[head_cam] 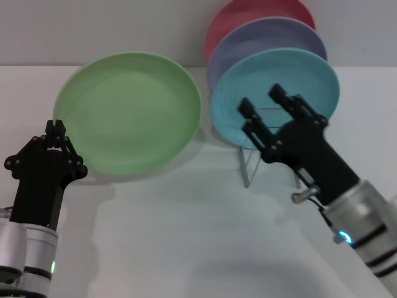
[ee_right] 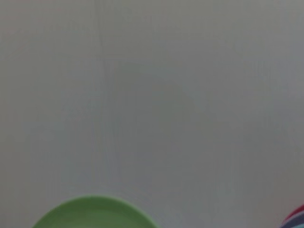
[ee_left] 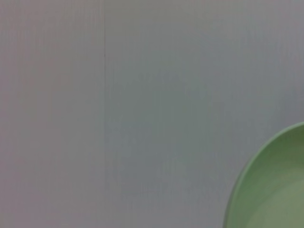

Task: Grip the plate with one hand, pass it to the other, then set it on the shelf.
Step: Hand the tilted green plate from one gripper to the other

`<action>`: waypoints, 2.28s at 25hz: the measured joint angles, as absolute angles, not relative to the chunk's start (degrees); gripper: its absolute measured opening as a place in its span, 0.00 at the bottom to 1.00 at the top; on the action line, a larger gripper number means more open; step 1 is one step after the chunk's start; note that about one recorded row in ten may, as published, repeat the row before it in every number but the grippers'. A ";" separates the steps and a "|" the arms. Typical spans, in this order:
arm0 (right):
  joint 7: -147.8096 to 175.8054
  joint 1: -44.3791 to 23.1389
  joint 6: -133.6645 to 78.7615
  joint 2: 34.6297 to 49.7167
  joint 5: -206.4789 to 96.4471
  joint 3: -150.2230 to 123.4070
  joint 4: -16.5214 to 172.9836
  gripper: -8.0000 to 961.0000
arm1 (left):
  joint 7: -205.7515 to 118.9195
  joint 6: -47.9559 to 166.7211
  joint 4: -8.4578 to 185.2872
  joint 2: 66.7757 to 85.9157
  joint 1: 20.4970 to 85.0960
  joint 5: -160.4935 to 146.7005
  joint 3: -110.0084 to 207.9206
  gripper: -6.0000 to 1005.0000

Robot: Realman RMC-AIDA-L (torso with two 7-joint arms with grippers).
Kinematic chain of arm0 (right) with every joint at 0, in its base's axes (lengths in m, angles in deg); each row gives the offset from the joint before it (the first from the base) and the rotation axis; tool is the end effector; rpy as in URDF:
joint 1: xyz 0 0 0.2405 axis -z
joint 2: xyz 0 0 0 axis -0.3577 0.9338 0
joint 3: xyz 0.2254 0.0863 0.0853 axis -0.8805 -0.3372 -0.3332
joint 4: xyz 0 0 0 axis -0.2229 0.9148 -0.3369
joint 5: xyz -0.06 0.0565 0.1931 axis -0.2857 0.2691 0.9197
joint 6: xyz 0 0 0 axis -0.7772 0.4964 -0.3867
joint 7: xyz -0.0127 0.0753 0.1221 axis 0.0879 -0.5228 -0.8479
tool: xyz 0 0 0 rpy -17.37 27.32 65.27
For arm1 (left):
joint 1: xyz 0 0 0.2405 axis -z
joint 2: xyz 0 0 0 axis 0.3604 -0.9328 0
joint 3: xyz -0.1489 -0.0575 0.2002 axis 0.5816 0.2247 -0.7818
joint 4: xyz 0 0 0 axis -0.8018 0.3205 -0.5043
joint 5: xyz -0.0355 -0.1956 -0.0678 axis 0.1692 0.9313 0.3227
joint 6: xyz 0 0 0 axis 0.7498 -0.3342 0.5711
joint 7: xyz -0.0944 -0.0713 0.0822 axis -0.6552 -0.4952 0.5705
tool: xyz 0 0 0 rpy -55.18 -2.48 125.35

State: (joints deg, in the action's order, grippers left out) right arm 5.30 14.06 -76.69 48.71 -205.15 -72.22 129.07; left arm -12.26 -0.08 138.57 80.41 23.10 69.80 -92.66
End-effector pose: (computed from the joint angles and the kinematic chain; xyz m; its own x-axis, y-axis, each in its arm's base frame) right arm 0.2095 0.2743 -0.0735 0.5504 0.0971 -0.8292 -0.6590 -0.5593 -0.5029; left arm -0.2544 0.2434 -0.0619 0.7175 -0.0915 0.6905 0.6904 -0.0382 -0.7224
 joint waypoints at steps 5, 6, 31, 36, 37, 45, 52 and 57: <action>6.94 11.93 -68.74 48.79 -205.15 -72.17 131.51 0.64 | -9.28 -0.48 139.75 80.52 23.60 73.14 -93.94 0.05; 7.22 11.38 -67.48 48.83 -205.15 -72.16 131.69 0.64 | -9.28 -0.49 139.78 80.52 23.67 73.52 -93.99 0.05; 7.01 2.98 -54.57 48.97 -204.69 -70.40 130.09 0.64 | -7.85 -6.97 139.28 80.60 24.09 80.98 -101.34 0.06; 7.03 2.67 -54.33 49.11 -204.58 -70.28 129.60 0.64 | -7.72 -8.68 139.11 80.61 24.36 82.31 -102.95 0.06; 7.08 2.62 -54.32 49.13 -204.57 -70.43 129.54 0.64 | -7.33 -8.94 139.11 80.61 24.37 82.50 -103.28 0.06; 7.19 2.01 -54.30 49.17 -204.56 -70.37 129.17 0.63 | -6.50 -9.28 139.43 80.61 24.43 83.32 -104.31 0.06; 7.23 1.70 -54.64 49.17 -204.57 -70.59 128.85 0.41 | -6.47 -9.39 139.56 80.61 24.47 83.49 -104.73 0.06; 7.14 1.70 -54.76 49.17 -204.56 -70.78 128.74 0.37 | -6.45 -9.43 139.56 80.61 24.47 83.50 -105.02 0.06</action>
